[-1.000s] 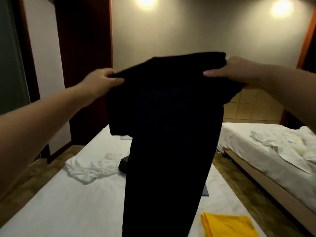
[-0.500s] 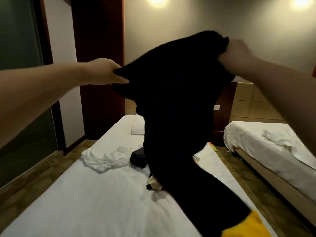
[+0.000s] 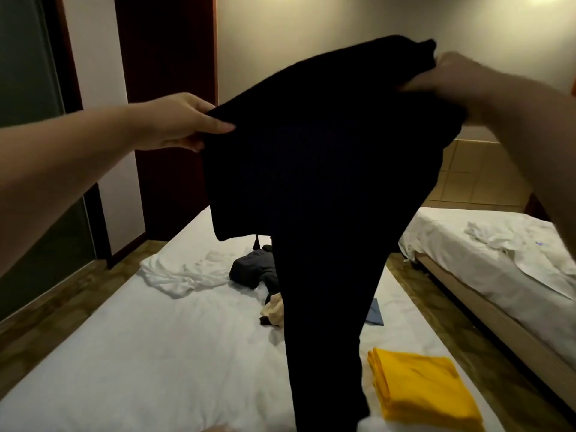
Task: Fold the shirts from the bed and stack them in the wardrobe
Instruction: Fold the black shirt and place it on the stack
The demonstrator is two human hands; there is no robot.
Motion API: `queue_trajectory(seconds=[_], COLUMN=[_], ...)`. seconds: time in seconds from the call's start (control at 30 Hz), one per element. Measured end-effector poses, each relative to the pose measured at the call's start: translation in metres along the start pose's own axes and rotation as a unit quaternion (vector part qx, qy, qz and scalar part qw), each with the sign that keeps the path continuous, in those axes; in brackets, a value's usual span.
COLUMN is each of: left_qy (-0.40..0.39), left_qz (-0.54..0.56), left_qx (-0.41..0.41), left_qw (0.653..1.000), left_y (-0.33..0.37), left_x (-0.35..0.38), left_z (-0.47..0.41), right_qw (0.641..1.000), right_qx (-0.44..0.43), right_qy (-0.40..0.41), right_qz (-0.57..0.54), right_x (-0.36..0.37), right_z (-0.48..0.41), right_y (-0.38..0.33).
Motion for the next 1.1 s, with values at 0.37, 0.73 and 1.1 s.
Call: queue_trajectory(seconds=[0.37, 0.73, 1.1], left_qy=[0.095, 0.024, 0.076], left_qz=[-0.086, -0.024, 0.027], left_qx=[-0.035, -0.022, -0.134], left_qw=[0.991, 0.999, 0.988], left_y=[-0.028, -0.044, -0.142], left_x=[-0.004, -0.009, 0.019], left_z=[-0.019, -0.014, -0.094], right_qw=[0.975, 0.964, 0.978], right_qx=[-0.036, 0.051, 0.118], right_qy=[-0.196, -0.25, -0.165], right_qz=[0.096, 0.078, 0.051], right_x=[0.003, 0.007, 0.058], right_z=[-0.02, -0.029, -0.12], right_y=[0.003, 0.025, 0.121])
Point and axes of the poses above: each hand's wrist, its own z-axis away from the middle knuckle, its own x-axis out of the palm, y = z × x, the point moved 3 cm from there along -z, towards the middle knuckle, and after that the axes turned 2 degrees about -x, right-handed, at the moved point
